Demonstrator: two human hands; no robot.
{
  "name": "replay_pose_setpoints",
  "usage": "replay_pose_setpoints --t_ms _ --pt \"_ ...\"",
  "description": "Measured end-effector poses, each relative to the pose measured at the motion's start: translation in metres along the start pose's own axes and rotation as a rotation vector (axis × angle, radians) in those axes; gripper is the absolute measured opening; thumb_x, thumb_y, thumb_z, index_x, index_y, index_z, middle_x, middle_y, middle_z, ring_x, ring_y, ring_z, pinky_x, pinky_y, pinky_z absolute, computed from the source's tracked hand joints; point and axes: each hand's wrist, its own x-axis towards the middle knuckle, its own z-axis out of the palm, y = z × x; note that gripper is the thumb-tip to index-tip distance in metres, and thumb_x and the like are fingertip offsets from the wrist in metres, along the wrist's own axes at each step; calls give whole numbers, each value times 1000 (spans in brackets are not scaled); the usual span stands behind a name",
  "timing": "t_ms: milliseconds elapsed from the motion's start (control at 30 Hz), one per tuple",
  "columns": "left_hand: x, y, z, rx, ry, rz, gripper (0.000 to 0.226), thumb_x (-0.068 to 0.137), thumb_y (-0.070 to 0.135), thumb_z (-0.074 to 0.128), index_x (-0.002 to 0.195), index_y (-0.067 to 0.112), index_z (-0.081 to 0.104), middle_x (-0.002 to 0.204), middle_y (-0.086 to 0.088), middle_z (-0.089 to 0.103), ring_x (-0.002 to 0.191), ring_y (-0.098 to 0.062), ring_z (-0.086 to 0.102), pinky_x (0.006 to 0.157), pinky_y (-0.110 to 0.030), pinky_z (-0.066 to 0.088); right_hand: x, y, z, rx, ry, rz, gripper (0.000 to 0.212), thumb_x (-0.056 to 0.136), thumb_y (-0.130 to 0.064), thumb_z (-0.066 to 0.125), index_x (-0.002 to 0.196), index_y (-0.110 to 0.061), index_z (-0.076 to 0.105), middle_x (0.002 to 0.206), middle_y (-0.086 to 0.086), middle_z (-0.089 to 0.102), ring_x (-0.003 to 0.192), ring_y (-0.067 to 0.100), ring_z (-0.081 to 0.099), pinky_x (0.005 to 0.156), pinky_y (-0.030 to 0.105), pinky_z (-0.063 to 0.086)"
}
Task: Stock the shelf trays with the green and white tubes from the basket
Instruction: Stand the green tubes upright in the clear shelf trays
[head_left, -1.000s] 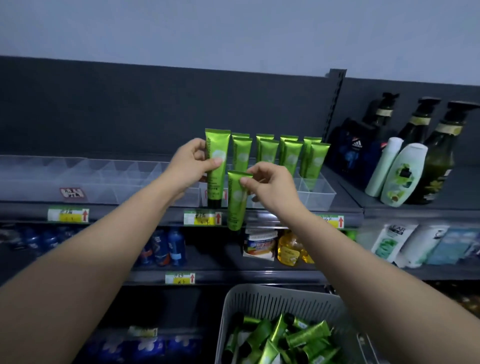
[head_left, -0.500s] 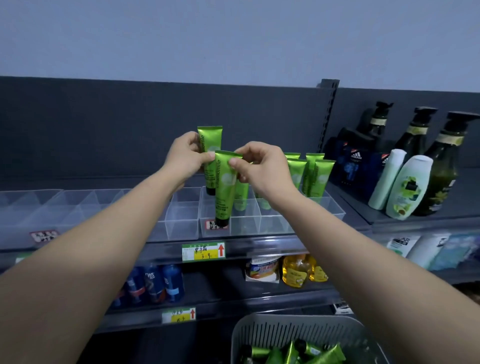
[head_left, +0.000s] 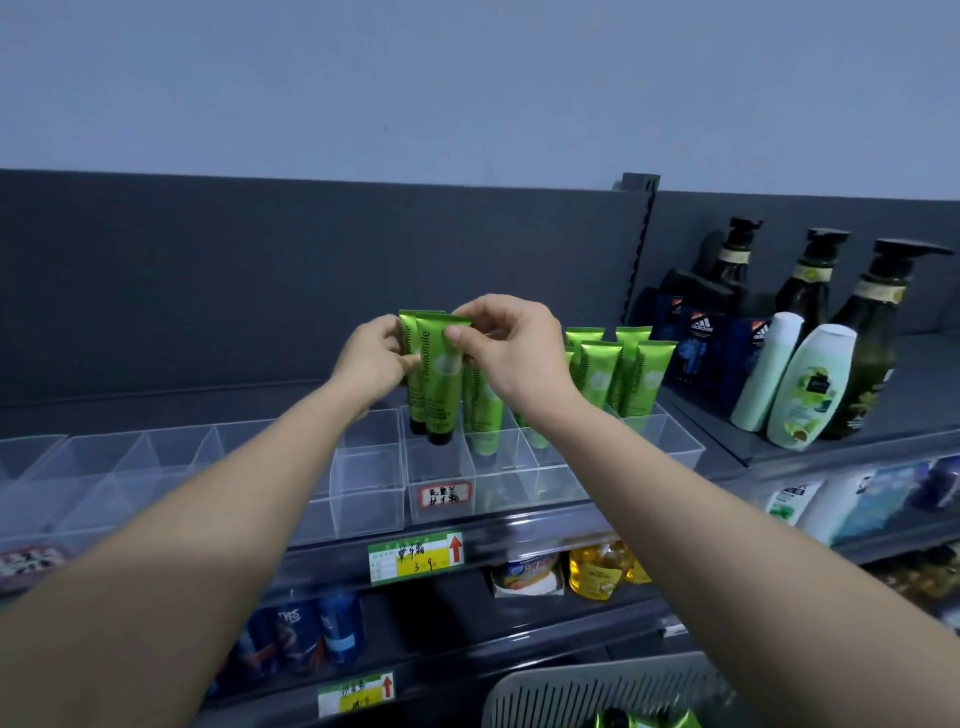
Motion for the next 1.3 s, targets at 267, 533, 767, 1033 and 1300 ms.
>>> replay_pose_setpoints --t_ms 267,533,767,1033,1300 --pt "1 -21 -3 76 -23 15 25 75 -9 70 91 10 67 78 -15 69 71 -26 65 77 -49 57 5 12 17 -31 8 37 7 81 -10 74 87 -13 75 67 -8 64 65 10 61 76 34 57" --pt "3 -30 -8 79 -25 4 30 79 -7 67 78 23 66 70 -7 60 68 -26 64 65 -42 58 7 29 34 -26 -12 118 8 81 -10 74 88 -13 75 67 -11 64 69 11 63 78 43 58" --pt "5 -32 -9 79 -40 33 29 82 -11 59 82 16 67 81 -22 67 70 -31 67 66 -44 60 7 44 46 -107 -16 169 11 81 -14 74 92 -13 74 72 -5 66 76 20 68 79 44 57" --pt "7 -34 -8 62 -48 43 32 80 -13 57 79 17 68 88 -29 65 78 -36 69 65 -41 60 7 45 48 -164 -9 126 13 83 -16 73 96 -12 74 77 0 69 77 20 68 76 42 58" --pt "6 -35 -9 93 -52 21 31 77 -14 57 74 15 65 75 -15 53 72 -23 56 71 -42 59 1 39 43 -169 -31 116 20 84 -17 72 95 -20 55 82 -2 67 80 20 66 79 42 55"
